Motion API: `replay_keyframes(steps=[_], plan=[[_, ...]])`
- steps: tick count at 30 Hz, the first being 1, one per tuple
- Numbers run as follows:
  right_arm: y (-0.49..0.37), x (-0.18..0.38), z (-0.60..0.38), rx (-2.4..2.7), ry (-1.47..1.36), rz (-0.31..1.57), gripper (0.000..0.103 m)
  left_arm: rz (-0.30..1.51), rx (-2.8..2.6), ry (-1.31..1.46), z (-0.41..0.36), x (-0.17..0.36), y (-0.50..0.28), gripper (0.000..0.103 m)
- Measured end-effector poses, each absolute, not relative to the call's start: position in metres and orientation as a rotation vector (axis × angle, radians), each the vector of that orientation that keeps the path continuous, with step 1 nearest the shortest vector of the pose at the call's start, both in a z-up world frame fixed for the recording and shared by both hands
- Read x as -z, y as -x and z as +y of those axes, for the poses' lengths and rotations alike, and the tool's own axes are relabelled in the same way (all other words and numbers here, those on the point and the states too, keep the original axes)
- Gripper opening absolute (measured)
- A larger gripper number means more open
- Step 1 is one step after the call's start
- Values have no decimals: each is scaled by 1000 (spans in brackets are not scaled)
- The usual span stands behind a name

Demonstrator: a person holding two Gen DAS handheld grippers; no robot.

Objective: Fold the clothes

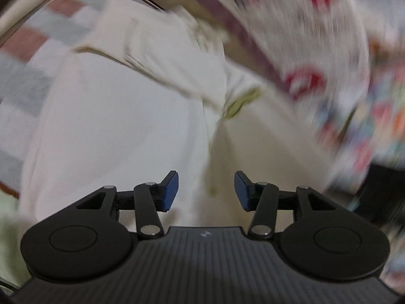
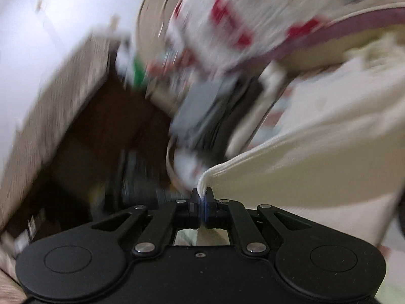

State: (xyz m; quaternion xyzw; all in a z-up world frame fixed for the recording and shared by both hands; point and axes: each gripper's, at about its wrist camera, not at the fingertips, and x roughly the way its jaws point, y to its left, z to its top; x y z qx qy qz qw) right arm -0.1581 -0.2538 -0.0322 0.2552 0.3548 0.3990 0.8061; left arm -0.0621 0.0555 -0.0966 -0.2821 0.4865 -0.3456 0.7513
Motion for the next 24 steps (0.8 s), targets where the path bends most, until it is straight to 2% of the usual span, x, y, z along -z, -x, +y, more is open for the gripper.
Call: replay_keyframes(steps=[3,6,10,13,16,17,18,20,24], plan=[[142,59,-214,-892,-453,870,5,1091,726,720,75,113,53,49],[133,87,-195,-894,-406,948,5,1179,745,736,62,130,45,50],[129,116,-184,-879,-366,1025,5,1302,769,561,34,143,34,53],[132,121,-187,-887,-325,1069,6,1332,767,284,-2,145,29,54],[129,117,-205,-888,-304,1123,18,1343,763,180,-17,155,29,48],[125,113,-218,-875,-316,1125,36,1340,769,175,-17,156,30,40],[120,106,-233,-849,-338,1113,50,1335,778,179,-15,157,32,26],[109,92,-270,-763,-405,1077,52,1324,796,188,-11,158,36,20],[58,71,-331,-470,-531,984,57,1290,830,146,-18,153,43,20]])
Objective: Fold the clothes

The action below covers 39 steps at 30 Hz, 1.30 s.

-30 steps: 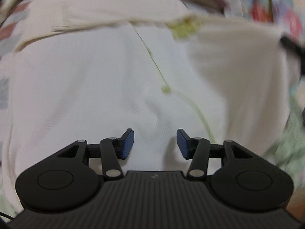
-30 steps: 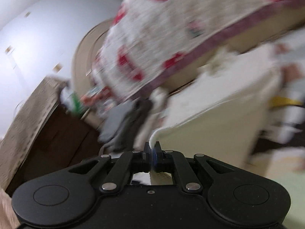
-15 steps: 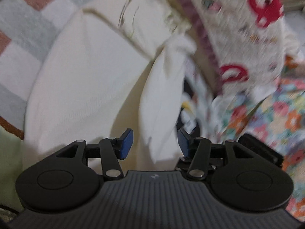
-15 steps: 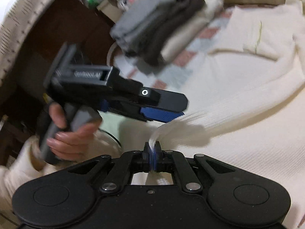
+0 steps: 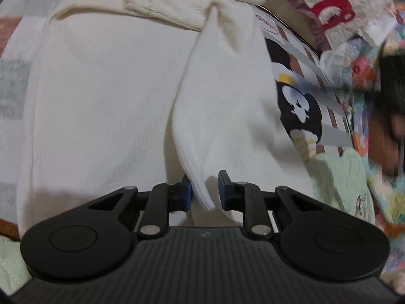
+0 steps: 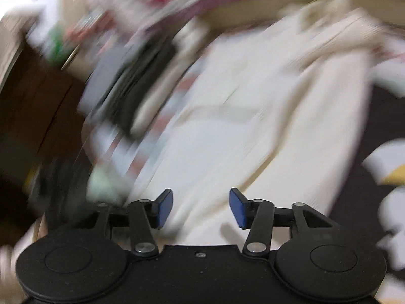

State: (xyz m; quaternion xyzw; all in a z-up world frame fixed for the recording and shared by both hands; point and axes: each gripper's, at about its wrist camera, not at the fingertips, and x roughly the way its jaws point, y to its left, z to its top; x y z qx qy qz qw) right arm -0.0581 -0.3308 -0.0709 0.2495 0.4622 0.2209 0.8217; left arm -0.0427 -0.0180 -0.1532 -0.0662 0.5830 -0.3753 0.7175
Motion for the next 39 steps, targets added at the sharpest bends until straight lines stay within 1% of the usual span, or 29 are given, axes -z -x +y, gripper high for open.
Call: replay_keyframes(steps=[3,7,8,9,11,13,16,17,18,21,23,24,25,26,27,29,31,33,34,36,37,39], plan=[[9,69,-351,-271,-649,937,59,1300,823,100,-24,156,44,21],[-50,78,-351,-86,-731,961,59,1305,828,105,-21,155,45,28],[-61,84,-351,-40,-760,974,59,1307,830,108,-20,155,45,33],[-69,91,-351,3,-783,988,59,1315,823,123,-18,155,45,44],[-80,105,-351,74,-802,1022,59,1316,794,158,-13,155,43,50],[-89,117,-351,137,-816,1049,59,1310,769,160,-12,155,42,51],[-94,118,-350,154,-794,1041,59,1286,778,120,-17,154,48,51],[-97,118,-349,159,-783,1041,60,1268,788,89,-19,151,51,54],[-102,119,-347,163,-759,1042,60,1251,798,59,-20,148,55,56],[-115,121,-340,174,-635,1013,62,1227,818,-18,-28,148,60,57],[-125,124,-334,157,-542,1002,65,1219,820,-11,-29,148,59,57],[-128,125,-331,148,-501,993,65,1220,821,-2,-27,148,58,57],[-126,126,-330,139,-473,979,62,1221,821,9,-26,148,57,57],[-125,127,-329,135,-442,965,41,1221,821,14,-25,148,57,57],[-121,126,-329,137,-396,952,15,1221,821,16,-24,148,57,57],[-111,121,-333,106,-332,897,11,1218,821,14,-24,148,58,57],[-100,115,-339,65,-302,826,10,1204,820,-9,-26,147,60,57],[-87,104,-349,36,-328,744,11,1181,820,-50,-30,146,64,54],[-82,98,-353,21,-340,705,10,1169,820,-71,-33,145,66,51],[-77,90,-357,23,-337,675,10,1145,837,-86,-36,143,68,5],[-77,87,-359,22,-343,670,10,1129,854,-81,-36,139,69,2],[-77,80,-362,18,-345,657,11,1076,853,-101,-33,125,73,2]])
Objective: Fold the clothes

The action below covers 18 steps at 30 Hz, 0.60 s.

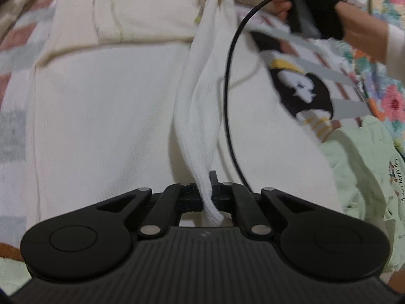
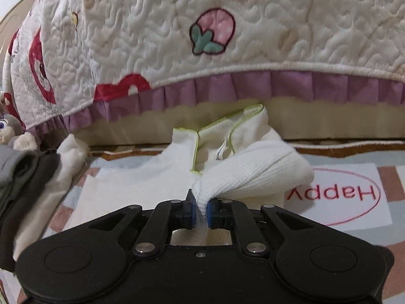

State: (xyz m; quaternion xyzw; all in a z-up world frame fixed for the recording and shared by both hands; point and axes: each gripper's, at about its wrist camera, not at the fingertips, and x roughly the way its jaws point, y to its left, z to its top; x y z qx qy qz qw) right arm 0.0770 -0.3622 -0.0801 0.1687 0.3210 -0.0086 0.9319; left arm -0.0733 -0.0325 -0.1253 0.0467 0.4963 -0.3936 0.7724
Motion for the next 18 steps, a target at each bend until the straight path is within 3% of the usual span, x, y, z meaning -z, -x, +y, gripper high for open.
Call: replay_keyframes(steps=[8,12,18], plan=[[-96,39,-331,-192,-342,605,10,986,690,35,31,61,101,2],[-129,36,-266,-377,-303,628,10,1122,575,64,48,74,98,1],[-174,81,-171,-472,-198,723,10,1211,472,20,61,89,95,2]])
